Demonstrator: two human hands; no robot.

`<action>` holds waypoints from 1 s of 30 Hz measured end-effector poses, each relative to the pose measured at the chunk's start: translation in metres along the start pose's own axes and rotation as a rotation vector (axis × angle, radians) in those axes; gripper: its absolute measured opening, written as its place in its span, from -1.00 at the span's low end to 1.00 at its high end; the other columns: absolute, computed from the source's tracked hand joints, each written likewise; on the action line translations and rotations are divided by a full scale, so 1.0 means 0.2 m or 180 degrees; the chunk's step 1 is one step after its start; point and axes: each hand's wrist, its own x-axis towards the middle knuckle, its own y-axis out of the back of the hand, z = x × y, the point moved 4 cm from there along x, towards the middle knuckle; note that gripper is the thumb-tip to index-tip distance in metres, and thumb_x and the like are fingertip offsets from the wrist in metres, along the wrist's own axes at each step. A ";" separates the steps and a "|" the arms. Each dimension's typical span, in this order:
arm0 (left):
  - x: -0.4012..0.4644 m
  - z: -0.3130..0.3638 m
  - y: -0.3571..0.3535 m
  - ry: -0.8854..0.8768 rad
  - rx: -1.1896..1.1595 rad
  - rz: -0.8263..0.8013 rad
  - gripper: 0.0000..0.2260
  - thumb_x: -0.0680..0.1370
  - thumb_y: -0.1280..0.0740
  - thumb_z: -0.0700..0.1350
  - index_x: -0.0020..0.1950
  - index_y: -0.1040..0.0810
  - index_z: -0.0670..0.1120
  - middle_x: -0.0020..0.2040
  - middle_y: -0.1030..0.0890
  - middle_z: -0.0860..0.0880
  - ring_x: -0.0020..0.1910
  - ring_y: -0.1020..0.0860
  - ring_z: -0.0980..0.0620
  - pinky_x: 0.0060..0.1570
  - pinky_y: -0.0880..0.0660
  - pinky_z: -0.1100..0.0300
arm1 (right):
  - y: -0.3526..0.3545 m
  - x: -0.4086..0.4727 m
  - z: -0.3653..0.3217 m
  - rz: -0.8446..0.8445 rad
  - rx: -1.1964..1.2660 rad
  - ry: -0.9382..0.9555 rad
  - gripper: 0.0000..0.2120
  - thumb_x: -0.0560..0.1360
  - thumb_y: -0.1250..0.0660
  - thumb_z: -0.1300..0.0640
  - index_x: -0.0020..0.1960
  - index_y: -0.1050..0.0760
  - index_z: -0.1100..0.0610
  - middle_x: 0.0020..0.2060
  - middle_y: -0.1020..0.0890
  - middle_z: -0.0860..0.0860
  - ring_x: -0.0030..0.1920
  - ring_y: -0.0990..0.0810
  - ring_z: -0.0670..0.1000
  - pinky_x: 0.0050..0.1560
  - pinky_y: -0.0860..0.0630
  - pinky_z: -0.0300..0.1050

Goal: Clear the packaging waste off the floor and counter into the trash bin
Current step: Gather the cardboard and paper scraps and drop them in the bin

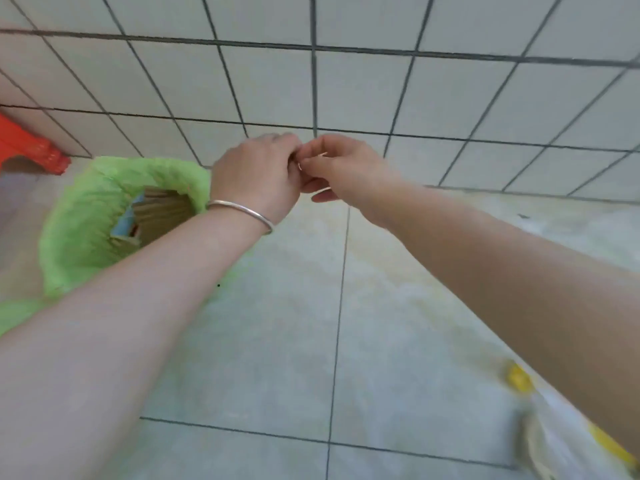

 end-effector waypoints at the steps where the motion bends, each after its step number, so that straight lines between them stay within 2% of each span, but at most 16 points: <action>1: 0.00 0.17 -0.04 -0.0229 0.0017 -0.0064 -0.81 0.52 -0.18 -0.12 0.05 -0.55 -0.04 0.05 -0.61 -0.13 0.05 -0.55 -0.22 -0.10 -0.43 0.01 | 0.16 -0.09 0.04 0.0119 -0.0070 -0.0012 -0.78 0.51 -0.23 0.27 -0.26 -0.42 0.03 -0.31 -0.57 -0.01 -0.26 -0.56 -0.03 -0.22 -0.53 -0.23; 5: -0.05 0.89 -0.21 -0.0820 -0.0263 -0.0327 -0.82 0.52 -0.19 -0.11 0.03 -0.55 -0.03 0.03 -0.62 -0.10 0.02 -0.54 -0.21 -0.14 -0.42 0.04 | 0.82 -0.48 0.26 0.0561 -0.0321 -0.0201 -0.77 0.49 -0.24 0.27 -0.29 -0.46 0.03 -0.32 -0.58 -0.04 -0.24 -0.58 -0.05 -0.09 -0.58 -0.15; 9: -0.16 1.57 -0.40 -0.1191 -0.0566 -0.0499 -0.80 0.53 -0.17 -0.12 0.06 -0.55 -0.05 0.04 -0.63 -0.11 0.03 -0.54 -0.23 -0.10 -0.44 0.02 | 1.39 -0.88 0.50 0.0916 -0.0338 -0.0487 -0.77 0.49 -0.25 0.23 -0.29 -0.48 0.00 -0.30 -0.61 -0.07 -0.20 -0.60 -0.06 -0.11 -0.58 -0.17; 13: -0.31 2.12 -0.62 -0.1426 -0.0749 -0.0813 -0.81 0.52 -0.18 -0.14 0.04 -0.55 -0.04 0.02 -0.63 -0.13 0.03 -0.54 -0.22 -0.05 -0.49 0.00 | 1.79 -1.23 0.80 0.1240 -0.0185 -0.0677 -0.80 0.50 -0.27 0.19 -0.28 -0.48 0.00 -0.30 -0.61 -0.10 -0.18 -0.60 -0.07 -0.13 -0.56 -0.19; 16: -0.44 2.37 -0.79 -0.1568 -0.0539 -0.1126 -0.81 0.52 -0.19 -0.13 0.05 -0.54 -0.03 0.02 -0.63 -0.10 0.04 -0.55 -0.21 -0.06 -0.49 0.00 | 1.96 -1.42 1.05 0.1257 -0.0002 -0.0817 -0.81 0.51 -0.28 0.18 -0.27 -0.49 0.00 -0.28 -0.60 -0.09 -0.18 -0.59 -0.08 -0.15 -0.53 -0.22; 22: -0.61 2.48 -1.05 -0.1561 -0.0280 -0.1815 -0.83 0.51 -0.20 -0.13 0.00 -0.55 0.00 -0.01 -0.64 -0.05 0.00 -0.55 -0.16 -0.09 -0.47 0.06 | 1.96 -1.55 1.40 0.1149 0.0311 -0.1116 -0.88 0.53 -0.23 0.22 -0.14 -0.50 0.07 -0.27 -0.57 -0.07 -0.22 -0.54 -0.10 -0.20 -0.45 -0.24; 26: -0.70 2.28 -1.15 -0.1457 -0.0223 -0.2298 -0.84 0.50 -0.23 -0.07 -0.02 -0.58 0.02 -0.06 -0.65 0.01 -0.03 -0.58 -0.09 -0.07 -0.51 0.10 | 1.78 -1.50 1.54 0.0972 0.0235 -0.1332 -0.88 0.53 -0.22 0.20 -0.09 -0.53 0.07 -0.21 -0.60 -0.04 -0.20 -0.57 -0.08 -0.12 -0.47 -0.20; 28: -0.75 2.13 -1.22 -0.1490 0.0141 -0.2579 -0.87 0.48 -0.24 0.00 -0.12 -0.59 0.07 -0.14 -0.65 0.05 -0.08 -0.58 -0.06 -0.16 -0.47 0.18 | 1.70 -1.50 1.61 0.0870 0.0094 -0.1441 -0.84 0.53 -0.20 0.21 -0.10 -0.54 0.03 -0.18 -0.60 -0.04 -0.15 -0.58 -0.06 -0.08 -0.50 -0.16; 30: -0.79 1.97 -1.28 -0.1369 0.0571 -0.2948 -0.82 0.47 -0.23 0.05 -0.28 -0.55 0.05 -0.23 -0.64 0.07 -0.16 -0.58 -0.04 -0.24 -0.43 0.21 | 1.62 -1.53 1.68 0.0668 -0.0177 -0.1567 -0.81 0.53 -0.18 0.24 -0.06 -0.55 0.04 -0.14 -0.59 -0.05 -0.09 -0.57 -0.04 -0.11 -0.49 -0.22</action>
